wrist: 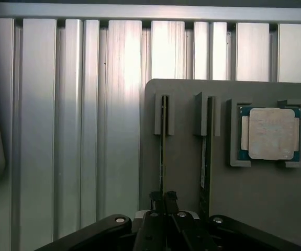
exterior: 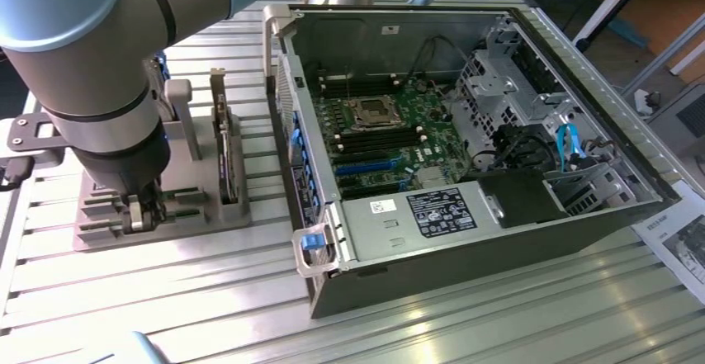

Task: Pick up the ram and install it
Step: 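Pick up the ram and move it above insertion slot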

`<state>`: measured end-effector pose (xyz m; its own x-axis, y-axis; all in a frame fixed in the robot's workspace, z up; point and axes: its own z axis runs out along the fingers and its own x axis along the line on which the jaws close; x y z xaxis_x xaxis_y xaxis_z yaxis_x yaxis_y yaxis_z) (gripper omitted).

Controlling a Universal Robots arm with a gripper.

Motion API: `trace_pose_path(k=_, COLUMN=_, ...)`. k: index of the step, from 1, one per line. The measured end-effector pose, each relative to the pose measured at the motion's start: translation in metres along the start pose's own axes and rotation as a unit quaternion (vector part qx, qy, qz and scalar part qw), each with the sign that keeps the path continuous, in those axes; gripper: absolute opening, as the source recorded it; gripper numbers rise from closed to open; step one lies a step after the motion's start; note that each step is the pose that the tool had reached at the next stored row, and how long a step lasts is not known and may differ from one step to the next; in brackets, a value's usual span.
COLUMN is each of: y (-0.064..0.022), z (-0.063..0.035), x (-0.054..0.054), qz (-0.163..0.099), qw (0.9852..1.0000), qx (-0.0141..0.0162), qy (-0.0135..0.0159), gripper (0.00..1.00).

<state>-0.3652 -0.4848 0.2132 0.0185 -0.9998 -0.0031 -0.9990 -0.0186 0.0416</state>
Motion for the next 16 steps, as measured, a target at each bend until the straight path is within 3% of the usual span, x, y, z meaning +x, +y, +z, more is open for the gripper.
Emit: trace_pose_path(k=16, y=0.0012, z=-0.0282, x=0.0, qz=0.0, qw=1.0, qx=0.0, qy=0.0, gripper=0.12)
